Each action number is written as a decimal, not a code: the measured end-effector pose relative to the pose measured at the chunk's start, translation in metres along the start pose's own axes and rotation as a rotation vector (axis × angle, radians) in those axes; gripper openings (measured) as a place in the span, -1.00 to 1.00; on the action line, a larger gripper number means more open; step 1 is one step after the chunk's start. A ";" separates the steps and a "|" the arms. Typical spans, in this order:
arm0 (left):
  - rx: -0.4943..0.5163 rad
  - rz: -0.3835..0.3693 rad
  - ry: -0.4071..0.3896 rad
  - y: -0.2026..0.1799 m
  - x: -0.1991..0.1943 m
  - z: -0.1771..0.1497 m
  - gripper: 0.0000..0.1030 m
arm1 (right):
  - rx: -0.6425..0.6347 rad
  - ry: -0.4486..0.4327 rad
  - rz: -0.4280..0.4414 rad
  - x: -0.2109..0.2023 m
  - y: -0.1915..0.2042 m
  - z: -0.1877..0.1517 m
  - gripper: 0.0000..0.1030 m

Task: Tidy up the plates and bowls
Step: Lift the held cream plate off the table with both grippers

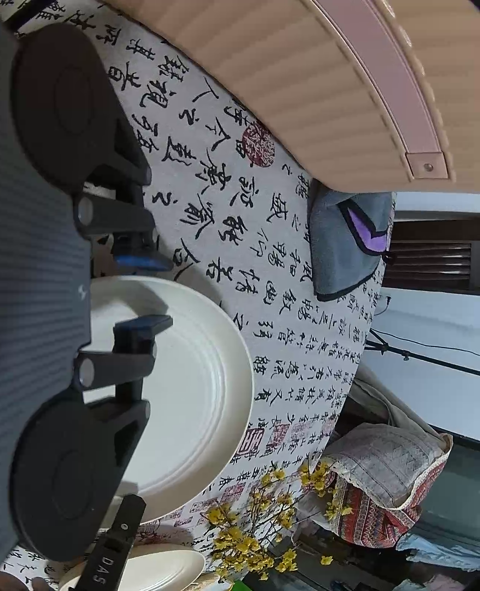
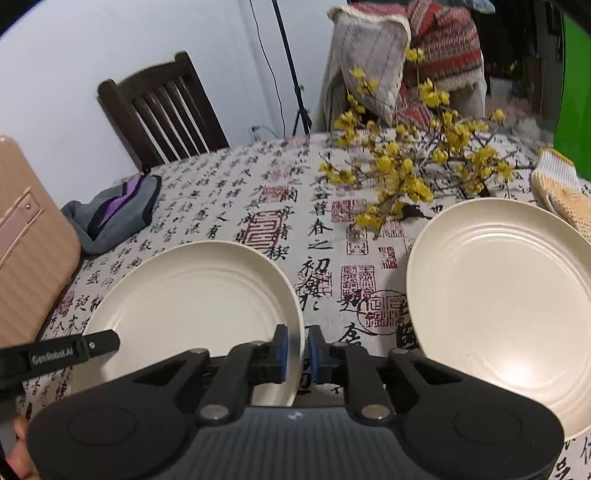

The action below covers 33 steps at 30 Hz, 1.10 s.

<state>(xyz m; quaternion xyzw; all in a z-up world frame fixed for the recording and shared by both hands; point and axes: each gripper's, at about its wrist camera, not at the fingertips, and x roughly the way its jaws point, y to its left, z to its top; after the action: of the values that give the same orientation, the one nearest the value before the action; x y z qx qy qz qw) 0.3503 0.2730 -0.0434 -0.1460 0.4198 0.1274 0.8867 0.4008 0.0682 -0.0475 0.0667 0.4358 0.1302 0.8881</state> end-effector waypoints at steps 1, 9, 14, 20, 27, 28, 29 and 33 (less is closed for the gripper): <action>0.000 -0.001 0.003 0.001 0.000 0.001 -0.41 | 0.003 0.016 0.000 0.001 -0.001 0.002 -0.65; 0.011 -0.012 0.016 -0.002 -0.001 0.001 -0.53 | 0.025 0.082 0.018 0.004 -0.005 0.012 -0.79; 0.044 -0.003 0.007 -0.008 -0.002 -0.001 -0.63 | -0.041 0.070 -0.014 0.000 0.005 0.008 -0.83; 0.052 -0.011 0.012 -0.008 -0.002 -0.002 -0.63 | -0.087 0.046 -0.022 -0.006 0.008 0.004 -0.83; 0.080 -0.008 -0.001 -0.013 -0.007 -0.005 -0.63 | -0.118 0.028 -0.017 -0.015 0.007 0.000 -0.83; 0.082 -0.009 -0.004 -0.013 -0.008 -0.005 -0.63 | -0.120 0.025 -0.018 -0.016 0.006 -0.001 -0.83; 0.084 -0.009 -0.007 -0.014 -0.009 -0.006 -0.63 | -0.120 0.022 -0.017 -0.018 0.005 -0.001 -0.83; 0.098 -0.007 -0.025 -0.018 -0.016 -0.009 -0.63 | -0.119 0.010 -0.009 -0.026 0.002 -0.005 -0.83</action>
<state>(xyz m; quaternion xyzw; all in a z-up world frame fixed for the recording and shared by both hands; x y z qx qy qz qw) 0.3406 0.2512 -0.0332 -0.1022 0.4140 0.1056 0.8983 0.3814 0.0625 -0.0300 0.0114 0.4320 0.1524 0.8888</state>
